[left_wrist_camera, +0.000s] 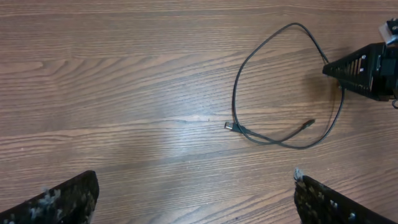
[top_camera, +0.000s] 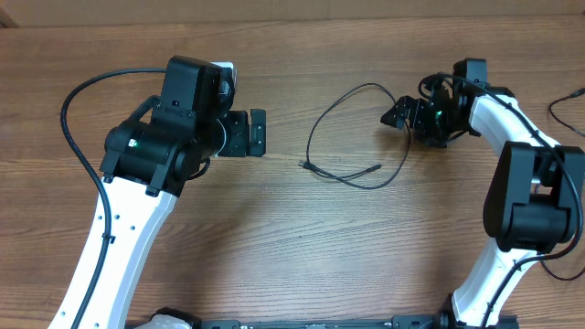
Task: Untangle cables
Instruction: 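Return the right gripper to the remaining black cable, then grasp the last black cable with the right gripper and drag it right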
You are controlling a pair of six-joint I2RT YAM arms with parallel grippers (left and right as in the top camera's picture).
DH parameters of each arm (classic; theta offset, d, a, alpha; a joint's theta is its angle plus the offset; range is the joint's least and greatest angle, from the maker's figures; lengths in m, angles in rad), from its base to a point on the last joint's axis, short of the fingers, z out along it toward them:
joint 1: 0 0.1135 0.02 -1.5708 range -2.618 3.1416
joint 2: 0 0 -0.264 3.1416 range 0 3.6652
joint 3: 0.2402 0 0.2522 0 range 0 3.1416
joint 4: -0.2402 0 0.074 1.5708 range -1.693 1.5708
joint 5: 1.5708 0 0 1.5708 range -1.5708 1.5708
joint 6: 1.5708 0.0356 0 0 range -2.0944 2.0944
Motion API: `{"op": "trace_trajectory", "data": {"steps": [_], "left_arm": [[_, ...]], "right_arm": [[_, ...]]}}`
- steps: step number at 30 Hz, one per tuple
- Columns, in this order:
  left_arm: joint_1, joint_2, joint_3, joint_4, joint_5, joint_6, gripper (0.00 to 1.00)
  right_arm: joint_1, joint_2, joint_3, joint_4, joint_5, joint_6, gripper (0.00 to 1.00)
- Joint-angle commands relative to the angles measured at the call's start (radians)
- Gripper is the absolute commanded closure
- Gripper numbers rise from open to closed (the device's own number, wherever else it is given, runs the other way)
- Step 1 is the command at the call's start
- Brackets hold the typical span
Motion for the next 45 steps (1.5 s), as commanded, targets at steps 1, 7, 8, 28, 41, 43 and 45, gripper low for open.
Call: {"op": "trace_trajectory", "data": {"steps": [1, 7, 8, 28, 41, 43, 45], "left_arm": [[0.004, -0.01, 0.005, 0.0, 0.008, -0.003, 0.0], [0.004, -0.01, 0.005, 0.0, 0.008, -0.003, 0.0], [0.004, -0.01, 0.005, 0.0, 0.008, -0.003, 0.0], [0.004, -0.01, 0.005, 0.0, 0.008, -0.003, 0.0], [0.004, -0.01, 0.005, 0.0, 0.008, -0.003, 0.0], [0.004, -0.01, 0.005, 0.0, 0.008, -0.003, 0.0], [0.004, -0.01, 0.005, 0.0, 0.008, -0.003, 0.0]], "right_arm": [[0.003, 0.011, -0.011, 0.002, -0.032, -0.037, 0.0], [0.003, 0.011, -0.026, 0.015, -0.119, -0.071, 0.01], [0.003, 0.011, -0.03, 0.019, -0.15, -0.089, 0.05], [-0.006, -0.124, 0.358, -0.167, -0.103, -0.023, 0.96], [-0.031, -0.25, 0.851, -0.269, 0.204, 0.123, 0.96], [-0.044, -0.25, 0.863, -0.25, 0.253, 0.138, 0.96], [-0.061, -0.25, 0.863, -0.229, 0.281, 0.139, 0.96]]}}
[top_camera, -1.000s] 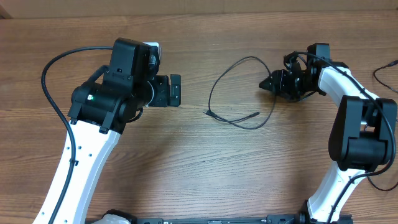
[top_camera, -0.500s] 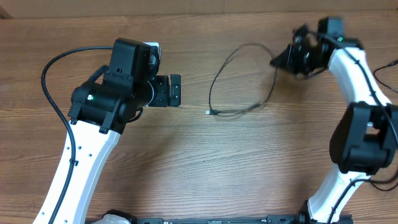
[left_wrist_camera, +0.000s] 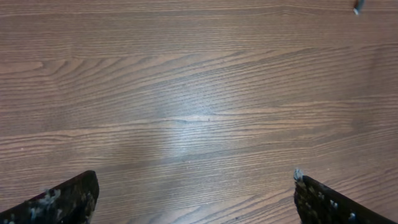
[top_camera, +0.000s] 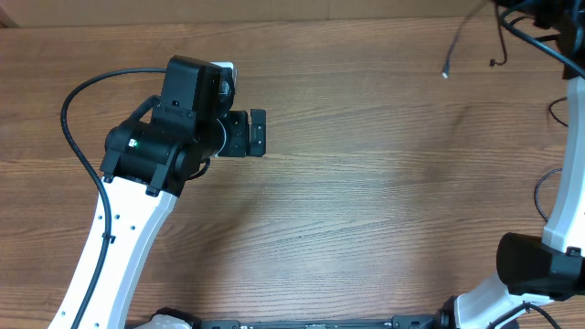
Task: Untangle cables
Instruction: 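Grasp the last black cable with the right gripper and drag it right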
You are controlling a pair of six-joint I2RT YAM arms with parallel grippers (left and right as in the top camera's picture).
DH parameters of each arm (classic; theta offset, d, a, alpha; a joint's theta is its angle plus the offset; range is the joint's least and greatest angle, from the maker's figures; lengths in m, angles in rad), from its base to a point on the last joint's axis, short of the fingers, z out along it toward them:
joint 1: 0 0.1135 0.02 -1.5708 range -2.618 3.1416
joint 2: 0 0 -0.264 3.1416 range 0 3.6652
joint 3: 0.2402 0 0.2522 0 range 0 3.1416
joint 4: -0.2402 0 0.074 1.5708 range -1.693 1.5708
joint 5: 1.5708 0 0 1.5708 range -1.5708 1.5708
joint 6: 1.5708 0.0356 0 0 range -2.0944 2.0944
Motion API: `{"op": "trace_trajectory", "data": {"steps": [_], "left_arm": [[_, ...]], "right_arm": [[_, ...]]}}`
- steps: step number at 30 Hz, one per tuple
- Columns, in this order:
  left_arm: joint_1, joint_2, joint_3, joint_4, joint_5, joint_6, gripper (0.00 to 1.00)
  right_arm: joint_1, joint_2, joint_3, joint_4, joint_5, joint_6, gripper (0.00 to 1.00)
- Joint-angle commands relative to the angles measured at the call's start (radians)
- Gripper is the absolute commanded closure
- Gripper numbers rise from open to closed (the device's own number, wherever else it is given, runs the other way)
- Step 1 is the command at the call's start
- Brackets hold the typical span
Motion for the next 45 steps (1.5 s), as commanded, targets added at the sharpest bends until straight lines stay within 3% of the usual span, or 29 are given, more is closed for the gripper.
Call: {"op": "trace_trajectory", "data": {"steps": [1, 13, 24, 29, 40, 45], "left_arm": [[0.004, -0.01, 0.005, 0.0, 0.008, -0.003, 0.0], [0.004, -0.01, 0.005, 0.0, 0.008, -0.003, 0.0], [0.004, -0.01, 0.005, 0.0, 0.008, -0.003, 0.0], [0.004, -0.01, 0.005, 0.0, 0.008, -0.003, 0.0], [0.004, -0.01, 0.005, 0.0, 0.008, -0.003, 0.0], [0.004, -0.01, 0.005, 0.0, 0.008, -0.003, 0.0]], "right_arm": [[-0.044, 0.01, 0.009, 0.018, 0.123, 0.054, 0.96], [-0.228, 0.01, 0.008, 0.09, 0.248, 0.164, 0.96], [-0.404, 0.01, 0.008, 0.327, 0.296, 0.164, 0.96], [-0.465, 0.01, 0.008, 0.351, 0.307, 0.261, 0.96], [-0.473, 0.072, -0.018, 0.337, 0.303, 0.244, 0.96], [-0.445, 0.129, -0.019, 0.319, 0.283, 0.077, 0.96]]}}
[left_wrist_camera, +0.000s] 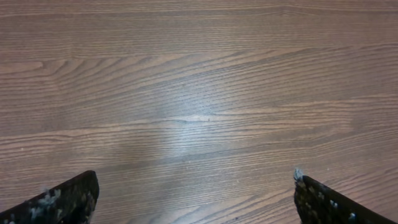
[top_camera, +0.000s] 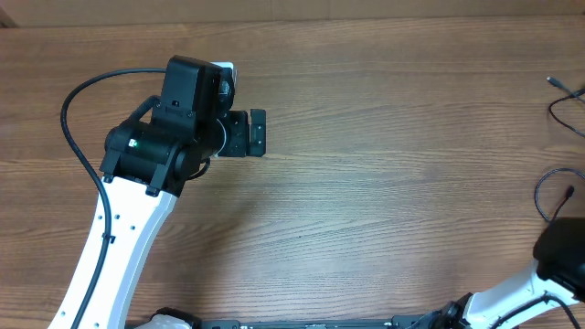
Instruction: Untangle cables
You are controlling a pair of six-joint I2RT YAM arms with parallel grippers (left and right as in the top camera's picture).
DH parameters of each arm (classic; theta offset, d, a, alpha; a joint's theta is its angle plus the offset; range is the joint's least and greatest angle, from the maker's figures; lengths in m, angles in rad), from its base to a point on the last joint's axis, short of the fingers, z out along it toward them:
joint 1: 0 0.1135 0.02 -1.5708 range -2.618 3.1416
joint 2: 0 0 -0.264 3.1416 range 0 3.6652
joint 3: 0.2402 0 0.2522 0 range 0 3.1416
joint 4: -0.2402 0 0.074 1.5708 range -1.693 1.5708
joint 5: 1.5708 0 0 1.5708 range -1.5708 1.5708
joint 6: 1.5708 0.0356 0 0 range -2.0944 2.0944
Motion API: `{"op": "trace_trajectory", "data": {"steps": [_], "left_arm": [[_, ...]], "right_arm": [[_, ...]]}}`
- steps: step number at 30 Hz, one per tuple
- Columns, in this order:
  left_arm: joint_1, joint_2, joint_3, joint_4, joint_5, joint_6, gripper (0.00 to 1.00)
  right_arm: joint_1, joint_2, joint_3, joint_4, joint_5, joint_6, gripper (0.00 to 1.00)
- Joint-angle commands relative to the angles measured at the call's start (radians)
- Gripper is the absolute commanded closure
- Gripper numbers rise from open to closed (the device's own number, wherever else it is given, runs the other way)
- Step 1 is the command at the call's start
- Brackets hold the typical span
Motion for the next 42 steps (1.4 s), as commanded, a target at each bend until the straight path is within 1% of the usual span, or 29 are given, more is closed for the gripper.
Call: {"op": "trace_trajectory", "data": {"steps": [1, 6, 10, 11, 12, 13, 14, 15, 16, 17, 26, 31, 37, 42], "left_arm": [[0.004, -0.01, 0.005, 0.0, 0.008, -0.003, 0.0], [0.004, -0.01, 0.005, 0.0, 0.008, -0.003, 0.0], [0.004, -0.01, 0.005, 0.0, 0.008, -0.003, 0.0], [0.004, -0.01, 0.005, 0.0, 0.008, -0.003, 0.0], [0.004, -0.01, 0.005, 0.0, 0.008, -0.003, 0.0], [0.004, -0.01, 0.005, 0.0, 0.008, -0.003, 0.0], [0.004, -0.01, 0.005, 0.0, 0.008, -0.003, 0.01], [0.004, -0.01, 0.005, 0.0, 0.008, -0.003, 0.0], [0.004, -0.01, 0.005, 0.0, 0.008, -0.003, 0.0], [0.004, -0.01, 0.005, 0.0, 0.008, -0.003, 0.0], [0.004, -0.01, 0.005, 0.0, 0.008, -0.003, 0.0], [0.004, -0.01, 0.005, 0.0, 0.008, -0.003, 0.0], [0.004, -0.01, 0.005, 0.0, 0.008, -0.003, 0.0], [0.004, -0.01, 0.005, 0.0, 0.008, -0.003, 0.0]], "right_arm": [[0.043, 0.062, -0.007, -0.023, -0.011, -0.181, 0.96], [0.09, 0.138, -0.007, -0.079, -0.011, -0.279, 0.96], [0.113, 0.212, -0.007, -0.128, -0.01, -0.29, 0.96], [0.117, 0.232, -0.007, -0.145, -0.01, -0.29, 0.94], [0.12, 0.249, -0.007, -0.16, -0.01, -0.29, 0.87], [0.123, 0.274, -0.007, -0.183, -0.01, -0.29, 0.76], [0.125, 0.286, -0.007, -0.196, -0.01, -0.289, 0.6], [0.126, 0.316, -0.007, -0.227, -0.01, -0.286, 0.2], [0.127, 0.33, -0.007, -0.244, -0.008, -0.285, 0.02], [0.127, 0.341, -0.007, -0.256, -0.006, -0.282, 0.0], [0.128, 0.349, -0.006, -0.301, -0.014, -0.283, 0.0], [0.134, 0.334, -0.005, -0.311, -0.083, -0.283, 0.0], [0.165, 0.232, -0.004, -0.321, -0.089, -0.291, 0.0], [0.208, 0.14, -0.004, -0.359, -0.086, -0.328, 0.0]]}}
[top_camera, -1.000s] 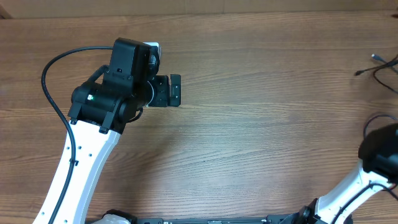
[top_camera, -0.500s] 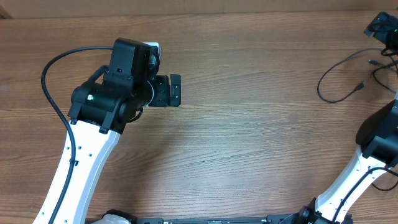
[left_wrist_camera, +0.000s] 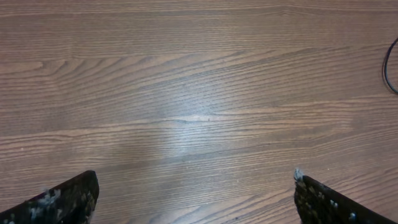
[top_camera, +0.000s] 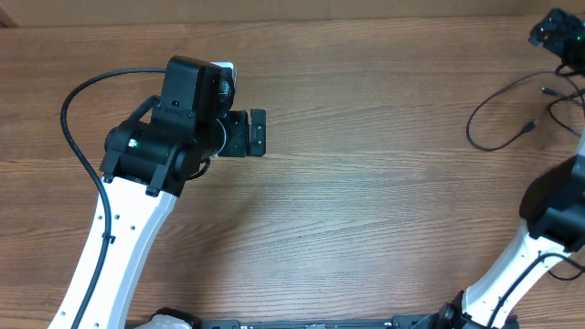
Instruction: Untangle cables
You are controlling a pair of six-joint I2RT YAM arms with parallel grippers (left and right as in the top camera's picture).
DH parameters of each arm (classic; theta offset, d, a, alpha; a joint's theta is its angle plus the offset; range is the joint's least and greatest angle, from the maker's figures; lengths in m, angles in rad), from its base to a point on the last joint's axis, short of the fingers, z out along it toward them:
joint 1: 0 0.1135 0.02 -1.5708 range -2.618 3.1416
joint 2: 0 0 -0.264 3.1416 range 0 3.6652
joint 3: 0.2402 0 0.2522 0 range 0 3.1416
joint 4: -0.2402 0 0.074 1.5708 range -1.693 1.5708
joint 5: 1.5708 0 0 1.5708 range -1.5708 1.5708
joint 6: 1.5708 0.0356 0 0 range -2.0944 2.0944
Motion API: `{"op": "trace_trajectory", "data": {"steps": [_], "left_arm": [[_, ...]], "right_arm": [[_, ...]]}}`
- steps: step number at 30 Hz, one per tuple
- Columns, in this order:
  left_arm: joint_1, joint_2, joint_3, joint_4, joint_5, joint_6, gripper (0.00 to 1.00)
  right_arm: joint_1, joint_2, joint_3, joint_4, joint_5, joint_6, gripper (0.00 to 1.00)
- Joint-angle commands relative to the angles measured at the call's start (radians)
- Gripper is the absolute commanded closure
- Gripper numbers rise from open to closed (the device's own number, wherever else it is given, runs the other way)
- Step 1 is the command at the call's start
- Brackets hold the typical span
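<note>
A thin black cable [top_camera: 484,102] lies in a loose open curve on the wooden table [top_camera: 366,210] at the far right, with one plug end [top_camera: 533,125] pointing inward. A short bit of that cable [left_wrist_camera: 392,68] shows at the right edge of the left wrist view. My right gripper [top_camera: 554,31] is in the top right corner, above and to the right of the cable; its jaws are too small and cut off to read. My left gripper [top_camera: 260,133] hovers over bare wood left of centre, open and holding nothing [left_wrist_camera: 196,180].
More thin black cable strands [top_camera: 567,102] cross near the table's right edge, by a second plug end [top_camera: 546,90]. The left arm's own black cord [top_camera: 73,100] arcs at the far left. The right arm's white link [top_camera: 548,219] stands along the right edge.
The black cable, then only scraps at the right edge, now lies spread in a curve on the right of the table. My right gripper, then out of view, is now in the top right corner.
First the cable lay looped in the table's middle with my right gripper at its upper right bend. Then it was gone from the middle, dangling at the top right. Then only ends showed at the right edge. Now it lies spread at the right. My left arm never moved.
</note>
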Motion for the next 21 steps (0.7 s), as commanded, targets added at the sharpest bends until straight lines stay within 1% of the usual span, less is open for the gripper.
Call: {"op": "trace_trajectory", "data": {"steps": [1, 8, 11, 18, 21], "left_arm": [[0.004, -0.01, 0.005, 0.001, 0.008, -0.003, 0.0], [0.004, -0.01, 0.005, 0.001, 0.008, -0.003, 0.0], [0.004, -0.01, 0.005, 0.001, 0.008, -0.003, 0.0], [0.004, -0.01, 0.005, 0.001, 0.008, -0.003, 0.0], [0.004, -0.01, 0.005, 0.001, 0.008, -0.003, 0.0]], "right_arm": [[0.047, -0.156, 0.009, -0.027, -0.008, -0.03, 0.0], [0.146, -0.266, 0.009, -0.139, -0.026, -0.029, 0.0], [0.199, -0.297, 0.009, -0.203, -0.105, -0.029, 0.0], [0.329, -0.308, 0.007, -0.356, -0.401, -0.029, 0.0], [0.384, -0.308, 0.007, -0.388, -0.431, -0.029, 0.0]]}}
